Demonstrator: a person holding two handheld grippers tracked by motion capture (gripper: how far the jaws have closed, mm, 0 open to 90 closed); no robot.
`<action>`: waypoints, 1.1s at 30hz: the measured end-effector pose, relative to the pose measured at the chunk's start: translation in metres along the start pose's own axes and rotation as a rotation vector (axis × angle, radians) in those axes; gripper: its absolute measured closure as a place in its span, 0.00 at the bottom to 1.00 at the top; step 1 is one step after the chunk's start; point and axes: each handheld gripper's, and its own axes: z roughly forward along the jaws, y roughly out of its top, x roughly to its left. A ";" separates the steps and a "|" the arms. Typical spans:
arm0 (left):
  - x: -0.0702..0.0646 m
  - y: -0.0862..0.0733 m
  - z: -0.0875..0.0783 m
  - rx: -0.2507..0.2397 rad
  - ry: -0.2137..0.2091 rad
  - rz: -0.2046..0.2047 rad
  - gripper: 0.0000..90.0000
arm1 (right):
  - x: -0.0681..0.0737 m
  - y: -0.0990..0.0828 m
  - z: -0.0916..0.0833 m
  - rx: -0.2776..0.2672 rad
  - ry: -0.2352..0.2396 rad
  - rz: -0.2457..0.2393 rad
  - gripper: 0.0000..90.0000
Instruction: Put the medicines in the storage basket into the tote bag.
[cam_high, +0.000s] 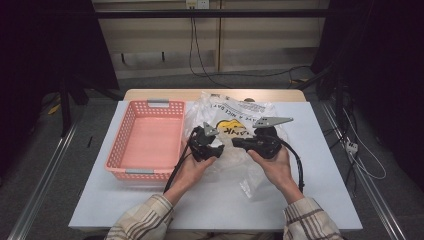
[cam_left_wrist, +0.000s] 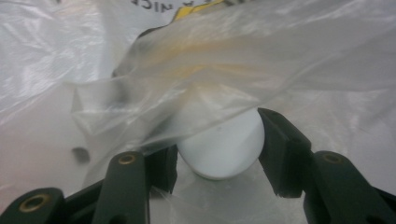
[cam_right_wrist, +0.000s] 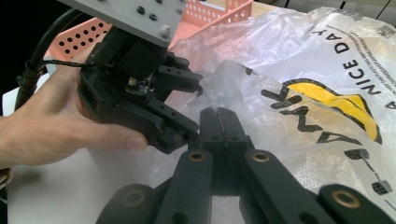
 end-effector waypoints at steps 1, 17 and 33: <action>0.001 0.000 0.000 -0.001 -0.002 -0.008 0.56 | 0.000 0.000 0.000 0.001 0.000 0.000 1.00; -0.004 0.003 -0.013 -0.001 -0.082 -0.028 0.29 | -0.003 -0.001 0.000 0.002 -0.003 0.009 1.00; -0.017 0.005 -0.068 -0.066 -0.164 0.065 0.19 | -0.006 -0.003 0.000 0.002 -0.012 0.017 1.00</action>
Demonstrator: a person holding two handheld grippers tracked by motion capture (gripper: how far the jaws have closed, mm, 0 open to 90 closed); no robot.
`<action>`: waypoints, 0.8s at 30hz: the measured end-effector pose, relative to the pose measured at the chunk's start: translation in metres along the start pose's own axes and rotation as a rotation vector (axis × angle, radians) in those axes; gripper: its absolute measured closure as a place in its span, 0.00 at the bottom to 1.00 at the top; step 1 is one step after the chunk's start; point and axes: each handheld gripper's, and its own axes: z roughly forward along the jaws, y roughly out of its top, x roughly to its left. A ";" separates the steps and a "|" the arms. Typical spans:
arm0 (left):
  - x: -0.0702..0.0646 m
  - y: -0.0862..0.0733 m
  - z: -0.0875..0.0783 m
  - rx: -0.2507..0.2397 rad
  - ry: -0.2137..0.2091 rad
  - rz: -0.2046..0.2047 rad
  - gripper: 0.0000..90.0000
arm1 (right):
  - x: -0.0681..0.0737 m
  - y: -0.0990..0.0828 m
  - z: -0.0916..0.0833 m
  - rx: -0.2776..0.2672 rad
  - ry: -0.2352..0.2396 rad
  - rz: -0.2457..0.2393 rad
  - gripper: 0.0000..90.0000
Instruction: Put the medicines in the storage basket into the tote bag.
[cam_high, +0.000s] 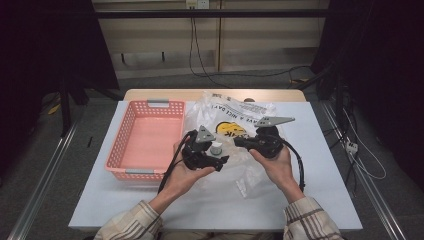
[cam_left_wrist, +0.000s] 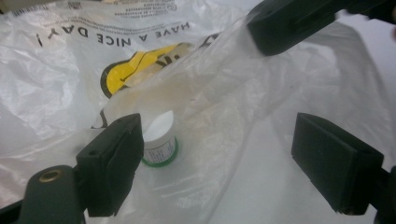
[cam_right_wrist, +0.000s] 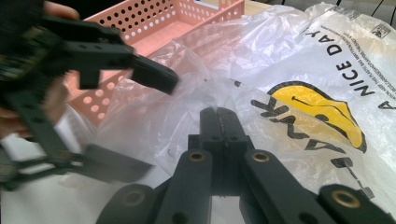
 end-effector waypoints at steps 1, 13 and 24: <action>-0.001 -0.001 -0.004 -0.012 -0.001 0.003 0.19 | -0.001 0.000 0.000 0.004 0.002 -0.001 1.00; 0.000 -0.023 -0.033 -0.030 -0.013 0.033 0.19 | -0.005 -0.003 0.002 0.017 0.004 0.005 1.00; -0.006 -0.049 -0.048 -0.023 -0.028 0.064 0.19 | -0.002 -0.011 -0.001 0.035 0.006 -0.011 0.67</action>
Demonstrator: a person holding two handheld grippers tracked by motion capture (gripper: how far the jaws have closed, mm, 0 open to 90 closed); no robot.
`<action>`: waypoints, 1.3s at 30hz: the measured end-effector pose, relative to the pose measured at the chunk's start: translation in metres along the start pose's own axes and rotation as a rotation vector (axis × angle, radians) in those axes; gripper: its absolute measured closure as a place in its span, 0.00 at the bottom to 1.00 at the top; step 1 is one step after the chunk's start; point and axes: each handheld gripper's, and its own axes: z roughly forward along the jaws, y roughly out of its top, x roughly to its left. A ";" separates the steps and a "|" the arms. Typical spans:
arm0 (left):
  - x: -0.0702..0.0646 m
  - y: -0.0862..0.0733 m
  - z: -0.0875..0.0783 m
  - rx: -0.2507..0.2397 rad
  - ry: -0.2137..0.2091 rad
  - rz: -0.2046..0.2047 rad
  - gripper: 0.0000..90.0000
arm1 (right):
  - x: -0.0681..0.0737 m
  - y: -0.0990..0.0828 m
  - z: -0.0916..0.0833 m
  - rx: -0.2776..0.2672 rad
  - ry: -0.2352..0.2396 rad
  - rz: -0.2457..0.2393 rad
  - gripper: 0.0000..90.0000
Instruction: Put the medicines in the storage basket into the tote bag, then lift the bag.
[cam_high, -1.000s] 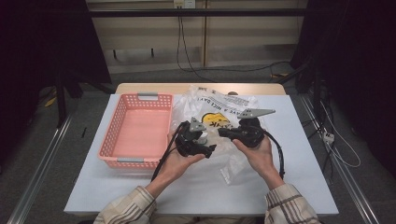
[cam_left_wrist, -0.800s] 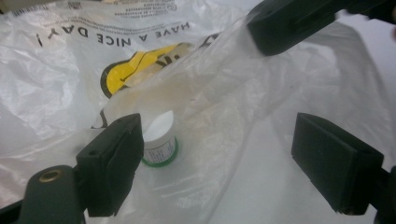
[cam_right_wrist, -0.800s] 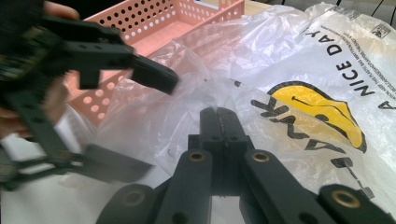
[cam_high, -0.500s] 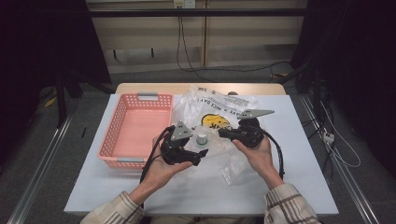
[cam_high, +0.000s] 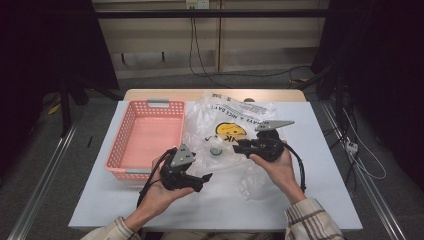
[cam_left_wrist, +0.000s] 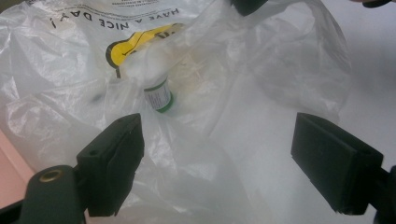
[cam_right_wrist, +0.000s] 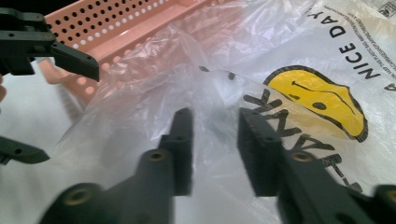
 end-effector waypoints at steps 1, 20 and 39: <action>-0.001 -0.002 -0.001 0.001 -0.005 0.000 0.19 | 0.001 -0.001 -0.002 -0.005 -0.004 0.001 0.61; -0.020 -0.040 -0.031 0.017 0.047 0.010 0.18 | 0.011 -0.051 -0.068 -0.049 -0.127 0.040 0.25; -0.011 -0.050 -0.014 0.080 0.016 0.003 0.33 | 0.027 -0.104 -0.088 0.064 -0.166 0.057 0.29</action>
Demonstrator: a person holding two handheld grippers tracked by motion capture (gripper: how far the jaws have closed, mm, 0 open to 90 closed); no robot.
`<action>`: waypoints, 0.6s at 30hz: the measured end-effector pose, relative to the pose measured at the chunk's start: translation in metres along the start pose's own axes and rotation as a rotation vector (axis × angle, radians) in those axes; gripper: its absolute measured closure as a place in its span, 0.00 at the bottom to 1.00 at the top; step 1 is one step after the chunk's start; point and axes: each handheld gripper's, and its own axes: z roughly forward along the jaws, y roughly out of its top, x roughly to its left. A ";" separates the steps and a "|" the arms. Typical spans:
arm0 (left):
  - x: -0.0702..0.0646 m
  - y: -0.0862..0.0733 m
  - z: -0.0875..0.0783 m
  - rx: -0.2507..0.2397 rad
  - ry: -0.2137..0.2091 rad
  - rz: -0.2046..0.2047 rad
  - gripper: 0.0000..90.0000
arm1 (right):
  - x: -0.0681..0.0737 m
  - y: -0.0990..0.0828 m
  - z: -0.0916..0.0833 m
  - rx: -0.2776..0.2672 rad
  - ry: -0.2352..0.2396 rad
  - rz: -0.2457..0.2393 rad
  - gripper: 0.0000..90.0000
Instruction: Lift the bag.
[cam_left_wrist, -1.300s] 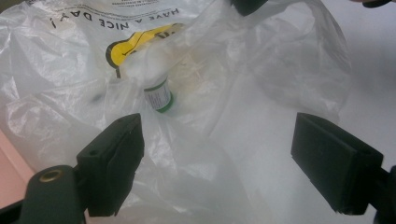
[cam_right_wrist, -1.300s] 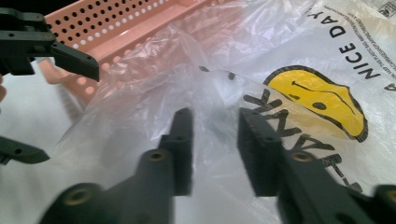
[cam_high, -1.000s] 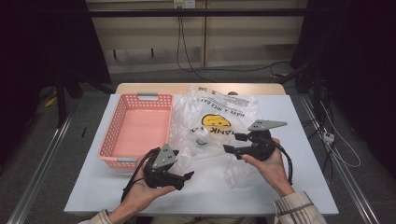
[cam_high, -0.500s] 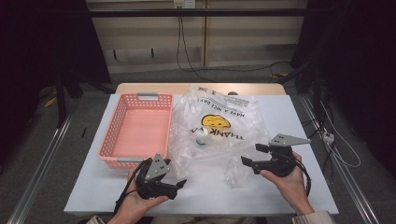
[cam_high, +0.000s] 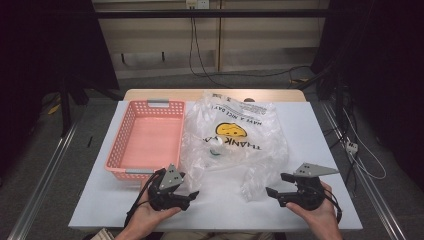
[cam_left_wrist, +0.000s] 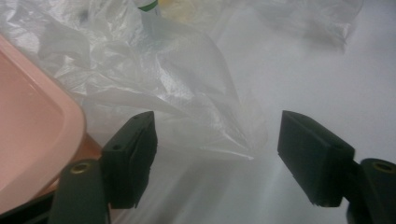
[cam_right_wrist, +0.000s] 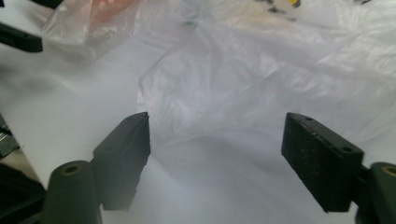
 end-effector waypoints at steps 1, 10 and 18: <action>0.000 0.000 0.001 0.004 0.001 0.002 0.34 | 0.002 -0.002 0.001 0.011 0.005 0.003 0.30; 0.000 0.000 0.009 0.016 -0.007 -0.001 0.47 | 0.014 -0.015 0.020 0.110 0.078 -0.021 0.42; -0.009 0.005 0.019 0.056 -0.008 0.020 0.52 | 0.021 -0.002 0.049 0.120 0.082 -0.031 0.43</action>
